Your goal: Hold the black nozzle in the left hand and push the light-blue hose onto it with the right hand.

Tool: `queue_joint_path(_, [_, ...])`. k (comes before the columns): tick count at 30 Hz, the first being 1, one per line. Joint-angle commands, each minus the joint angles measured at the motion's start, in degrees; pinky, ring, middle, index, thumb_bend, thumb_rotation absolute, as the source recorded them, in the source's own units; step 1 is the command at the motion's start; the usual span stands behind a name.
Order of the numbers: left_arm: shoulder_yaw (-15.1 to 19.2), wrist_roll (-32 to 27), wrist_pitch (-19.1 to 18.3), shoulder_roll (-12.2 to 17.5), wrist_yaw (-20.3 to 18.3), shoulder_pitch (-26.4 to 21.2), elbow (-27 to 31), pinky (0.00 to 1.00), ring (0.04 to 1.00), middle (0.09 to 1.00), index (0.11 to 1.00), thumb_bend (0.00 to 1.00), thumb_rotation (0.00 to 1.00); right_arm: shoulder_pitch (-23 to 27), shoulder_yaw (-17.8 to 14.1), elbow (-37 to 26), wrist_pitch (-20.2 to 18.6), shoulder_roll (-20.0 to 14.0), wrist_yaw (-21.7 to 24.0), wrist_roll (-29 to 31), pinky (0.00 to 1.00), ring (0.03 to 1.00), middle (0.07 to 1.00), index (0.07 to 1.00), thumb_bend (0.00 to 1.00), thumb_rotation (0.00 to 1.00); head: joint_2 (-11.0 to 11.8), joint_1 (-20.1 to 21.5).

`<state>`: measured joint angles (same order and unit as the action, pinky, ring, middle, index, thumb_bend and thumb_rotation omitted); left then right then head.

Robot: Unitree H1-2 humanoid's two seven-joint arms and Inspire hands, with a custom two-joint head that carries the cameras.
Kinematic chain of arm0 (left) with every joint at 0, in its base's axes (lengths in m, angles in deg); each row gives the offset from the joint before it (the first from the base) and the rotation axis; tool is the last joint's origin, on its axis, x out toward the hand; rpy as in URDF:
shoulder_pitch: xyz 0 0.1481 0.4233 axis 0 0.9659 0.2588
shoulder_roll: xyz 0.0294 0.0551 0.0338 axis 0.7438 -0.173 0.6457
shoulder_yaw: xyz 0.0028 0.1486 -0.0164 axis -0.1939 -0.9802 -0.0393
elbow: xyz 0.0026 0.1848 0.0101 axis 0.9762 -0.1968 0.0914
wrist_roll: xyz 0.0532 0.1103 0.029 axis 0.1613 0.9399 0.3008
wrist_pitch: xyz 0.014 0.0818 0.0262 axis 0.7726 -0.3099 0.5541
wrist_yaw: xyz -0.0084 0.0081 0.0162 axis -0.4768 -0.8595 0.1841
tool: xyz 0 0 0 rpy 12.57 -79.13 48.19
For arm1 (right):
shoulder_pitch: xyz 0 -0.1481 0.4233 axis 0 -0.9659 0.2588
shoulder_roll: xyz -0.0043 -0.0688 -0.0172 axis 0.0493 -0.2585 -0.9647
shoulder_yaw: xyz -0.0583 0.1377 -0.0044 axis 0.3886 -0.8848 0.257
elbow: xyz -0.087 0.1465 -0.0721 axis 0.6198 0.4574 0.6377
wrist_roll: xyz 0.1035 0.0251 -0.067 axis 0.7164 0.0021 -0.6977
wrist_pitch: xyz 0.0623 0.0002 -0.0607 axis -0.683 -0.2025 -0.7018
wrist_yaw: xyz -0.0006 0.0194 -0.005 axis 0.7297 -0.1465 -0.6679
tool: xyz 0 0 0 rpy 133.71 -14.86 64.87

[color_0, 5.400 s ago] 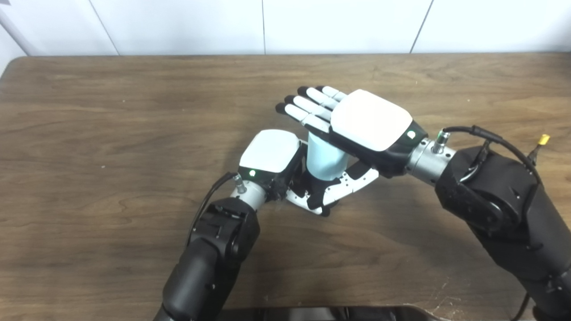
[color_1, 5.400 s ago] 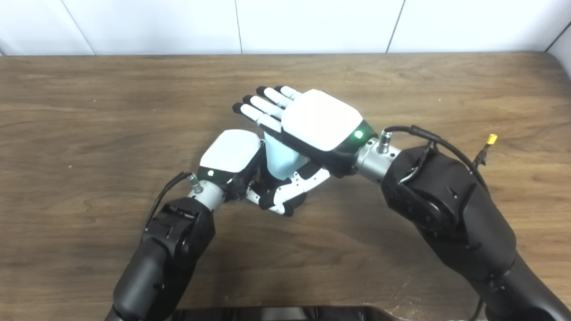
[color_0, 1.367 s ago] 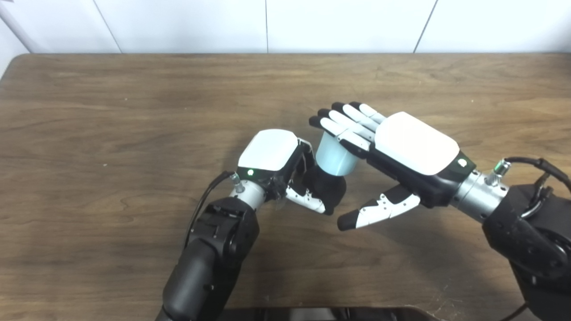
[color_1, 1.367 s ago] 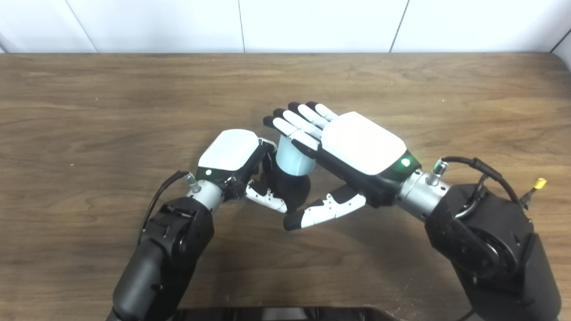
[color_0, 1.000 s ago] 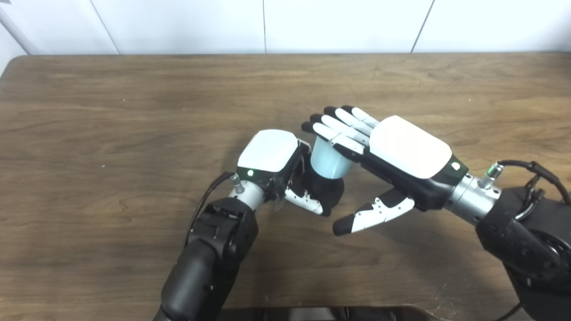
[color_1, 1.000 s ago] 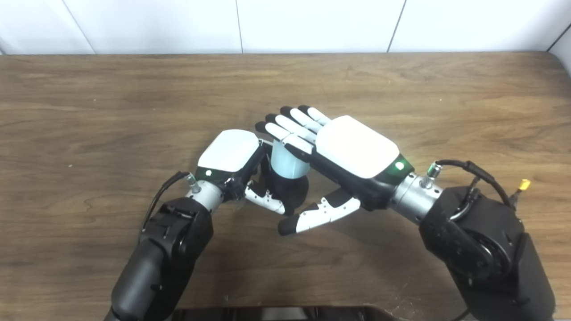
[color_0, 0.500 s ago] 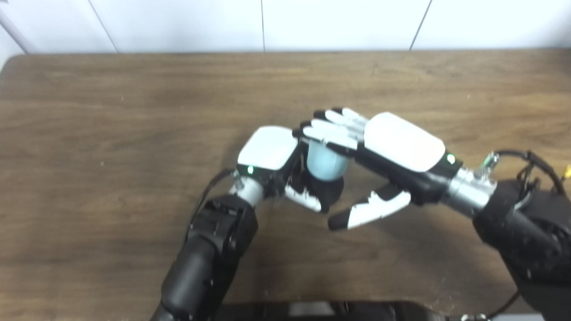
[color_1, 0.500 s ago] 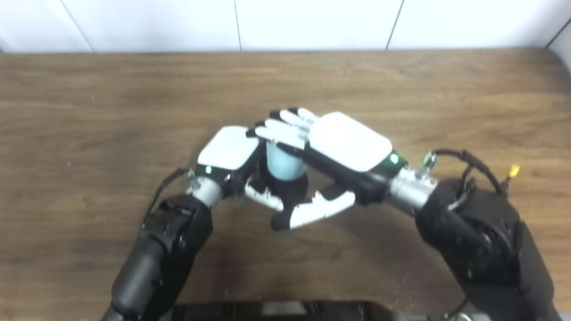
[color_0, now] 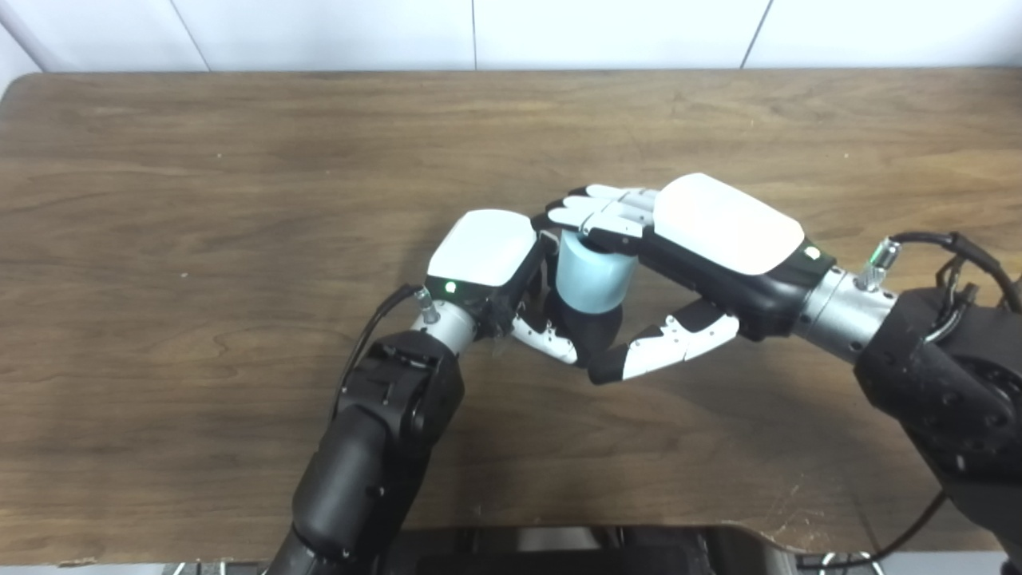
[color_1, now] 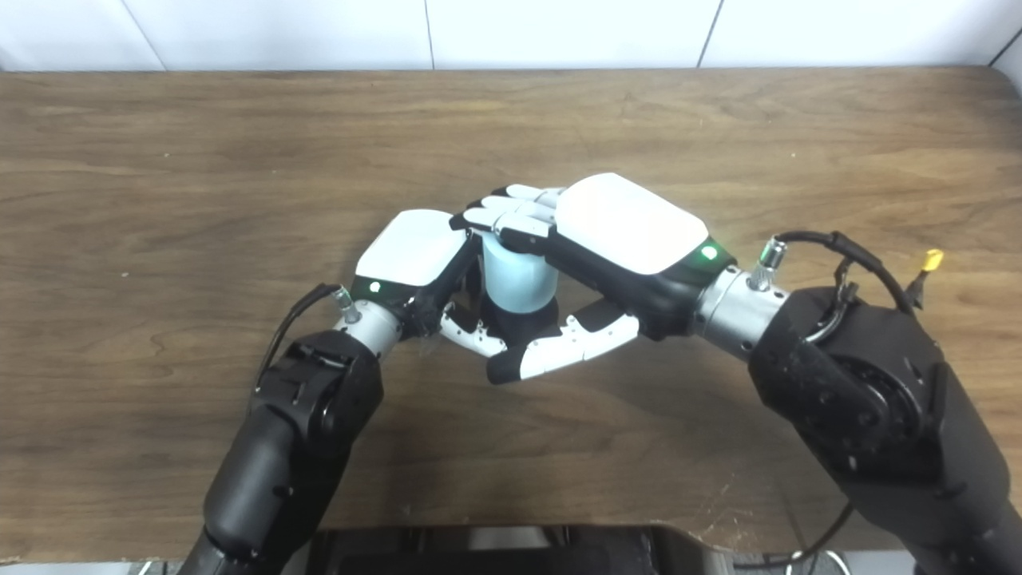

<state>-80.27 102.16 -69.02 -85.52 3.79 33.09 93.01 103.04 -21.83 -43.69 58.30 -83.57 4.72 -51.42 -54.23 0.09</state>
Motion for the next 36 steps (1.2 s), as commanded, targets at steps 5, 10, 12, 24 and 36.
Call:
queue_joint_path(5, [0.4, -0.9, -1.3, -0.8, -1.7, -0.2, 0.8, 0.39, 0.496, 0.460, 0.488, 0.53, 0.00, -4.4, 5.8, 3.6, -3.6, -4.5, 11.4, 0.6, 0.91, 0.952, 0.965, 0.943, 0.74, 1.00, -0.1, 0.0])
queue_joint_path(10, [0.3, -1.0, -0.8, -0.6, -1.5, -0.1, 0.9, 0.41, 0.516, 0.469, 0.488, 0.52, 0.00, -4.1, 4.1, 3.0, -3.4, -3.7, 8.2, 2.0, 0.96, 0.996, 0.998, 0.984, 0.73, 1.00, 0.0, 0.0])
queue_joint_path(12, [0.3, -1.0, -0.3, -0.4, -0.7, 0.0, 0.7, 0.41, 0.514, 0.484, 0.485, 0.52, 0.00, -3.3, 1.7, 2.0, -3.4, -2.9, 5.7, 3.2, 0.97, 0.995, 0.999, 0.985, 0.73, 1.00, 0.1, 0.0])
queue_joint_path(24, [0.5, -2.3, -1.0, -0.5, -0.3, 0.2, 0.4, 0.42, 0.514, 0.513, 0.476, 0.52, 0.00, 9.8, -15.9, -2.8, -3.9, 3.1, 5.8, 8.4, 0.93, 0.991, 1.000, 0.994, 0.74, 1.00, 0.7, -0.3])
queue_joint_path(36, [1.7, -4.7, -2.0, -1.3, 3.2, 0.5, 0.4, 0.36, 0.458, 0.503, 0.480, 0.52, 0.00, 12.9, -20.9, -0.9, -3.9, 7.6, 8.3, 5.4, 0.84, 0.954, 0.975, 0.964, 0.72, 1.00, 0.9, -0.7])
